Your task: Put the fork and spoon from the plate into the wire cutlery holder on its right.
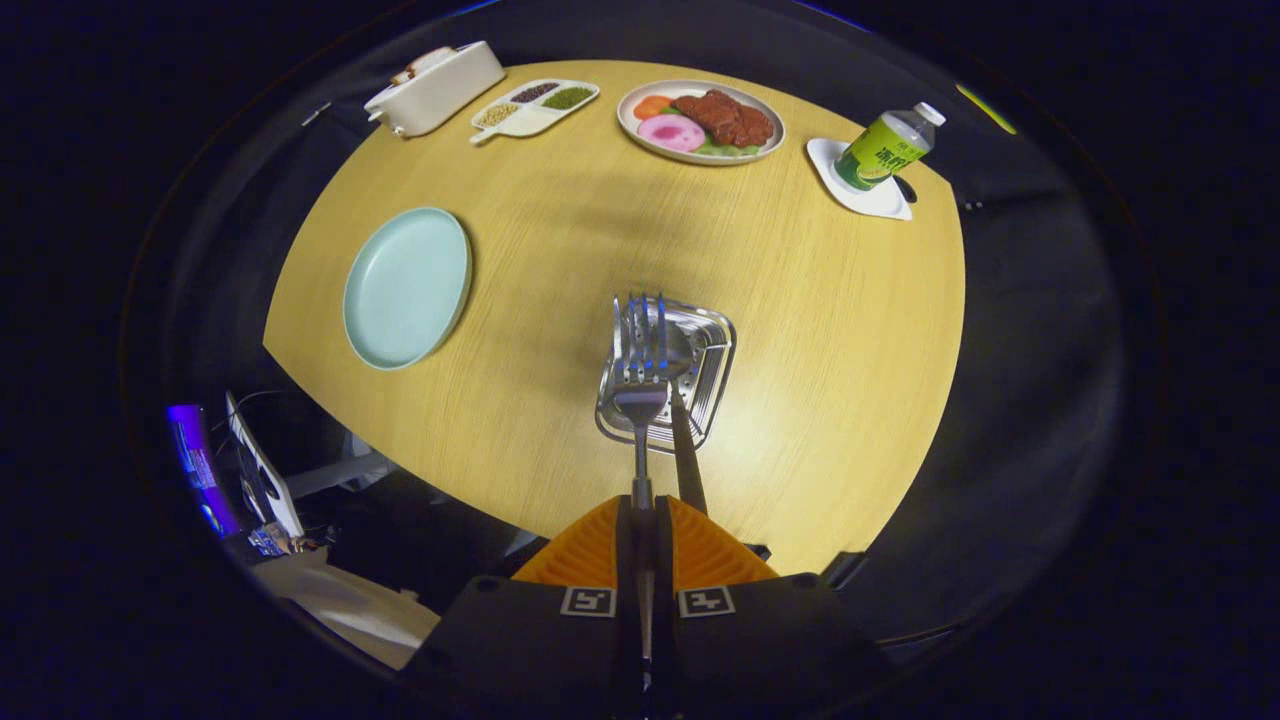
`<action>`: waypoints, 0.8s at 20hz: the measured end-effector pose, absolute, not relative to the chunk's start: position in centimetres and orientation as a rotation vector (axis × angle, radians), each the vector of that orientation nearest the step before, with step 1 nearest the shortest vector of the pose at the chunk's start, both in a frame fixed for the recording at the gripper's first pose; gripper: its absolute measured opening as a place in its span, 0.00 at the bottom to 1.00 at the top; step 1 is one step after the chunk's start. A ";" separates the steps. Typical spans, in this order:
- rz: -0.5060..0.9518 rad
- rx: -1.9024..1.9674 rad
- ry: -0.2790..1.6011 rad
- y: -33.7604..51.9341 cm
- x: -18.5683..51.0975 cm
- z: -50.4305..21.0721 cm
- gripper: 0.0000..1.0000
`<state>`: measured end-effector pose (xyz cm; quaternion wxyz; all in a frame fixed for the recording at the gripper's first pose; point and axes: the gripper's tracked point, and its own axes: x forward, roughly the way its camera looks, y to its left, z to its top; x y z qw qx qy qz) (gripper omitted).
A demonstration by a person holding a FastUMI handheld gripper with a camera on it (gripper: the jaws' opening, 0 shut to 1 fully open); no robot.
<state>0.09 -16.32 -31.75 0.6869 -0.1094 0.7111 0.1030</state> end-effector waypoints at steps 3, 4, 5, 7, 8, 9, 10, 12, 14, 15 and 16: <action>0.249 -0.247 1.718 -16.5 -0.4 -33.1 0.08; 0.252 -0.246 1.756 -16.5 -0.6 -33.4 0.08; 0.254 -0.258 1.797 -16.9 -0.5 -33.8 0.08; 0.239 -0.301 1.831 -17.3 -0.1 -34.3 0.08; 0.238 -0.316 1.838 -17.4 0.0 -34.5 0.08; 0.235 -0.313 1.850 -17.3 0.2 -34.6 0.08; 0.229 -0.305 1.860 -17.1 0.2 -34.7 0.08; 0.229 -0.311 1.876 -17.1 0.6 -34.8 0.08; 0.222 -0.303 1.884 -17.0 0.8 -35.0 0.08; 0.216 -0.294 1.887 -17.0 0.9 -35.0 0.09; 0.209 -0.288 1.887 -17.1 1.0 -35.0 0.09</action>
